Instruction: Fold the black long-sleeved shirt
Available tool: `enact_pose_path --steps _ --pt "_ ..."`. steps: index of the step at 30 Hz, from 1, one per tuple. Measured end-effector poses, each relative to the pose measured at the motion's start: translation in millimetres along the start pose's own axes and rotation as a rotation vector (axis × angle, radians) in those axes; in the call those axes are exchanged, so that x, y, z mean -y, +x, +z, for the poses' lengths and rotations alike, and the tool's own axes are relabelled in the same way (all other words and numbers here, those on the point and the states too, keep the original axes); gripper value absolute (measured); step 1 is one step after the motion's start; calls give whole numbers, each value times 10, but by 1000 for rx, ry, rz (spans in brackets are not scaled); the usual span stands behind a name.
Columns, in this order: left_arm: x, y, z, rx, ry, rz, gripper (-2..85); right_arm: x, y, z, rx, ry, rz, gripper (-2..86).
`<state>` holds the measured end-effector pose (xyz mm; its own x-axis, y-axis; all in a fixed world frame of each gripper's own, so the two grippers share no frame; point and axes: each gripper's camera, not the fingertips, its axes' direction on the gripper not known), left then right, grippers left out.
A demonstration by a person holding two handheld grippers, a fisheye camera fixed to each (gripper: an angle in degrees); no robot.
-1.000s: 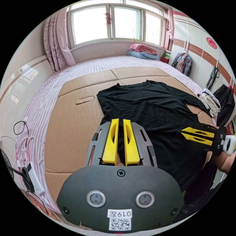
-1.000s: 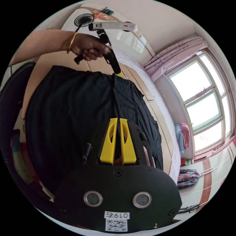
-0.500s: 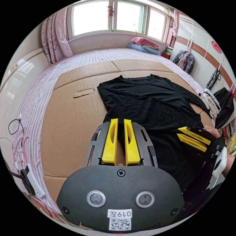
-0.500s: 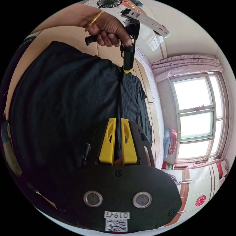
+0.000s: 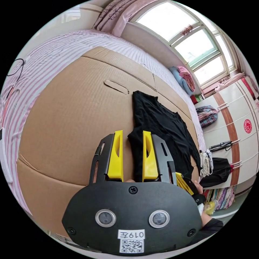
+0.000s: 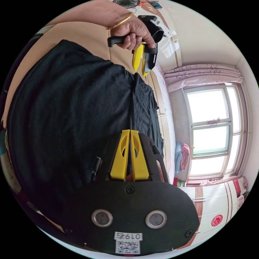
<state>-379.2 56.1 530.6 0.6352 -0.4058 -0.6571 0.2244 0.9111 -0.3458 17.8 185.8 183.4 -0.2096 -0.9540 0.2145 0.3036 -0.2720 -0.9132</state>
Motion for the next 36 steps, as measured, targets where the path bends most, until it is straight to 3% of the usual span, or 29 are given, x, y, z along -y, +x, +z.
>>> enact_pose_path --steps 19,30,36 --pt "150 -230 307 84 -15 -18 16 283 -346 182 -96 14 -173 -10" --pt "157 -97 431 119 -38 34 9 341 -465 289 -143 14 -177 4" --pt "140 -7 455 122 -40 41 8 215 -352 135 -100 -7 -70 65"
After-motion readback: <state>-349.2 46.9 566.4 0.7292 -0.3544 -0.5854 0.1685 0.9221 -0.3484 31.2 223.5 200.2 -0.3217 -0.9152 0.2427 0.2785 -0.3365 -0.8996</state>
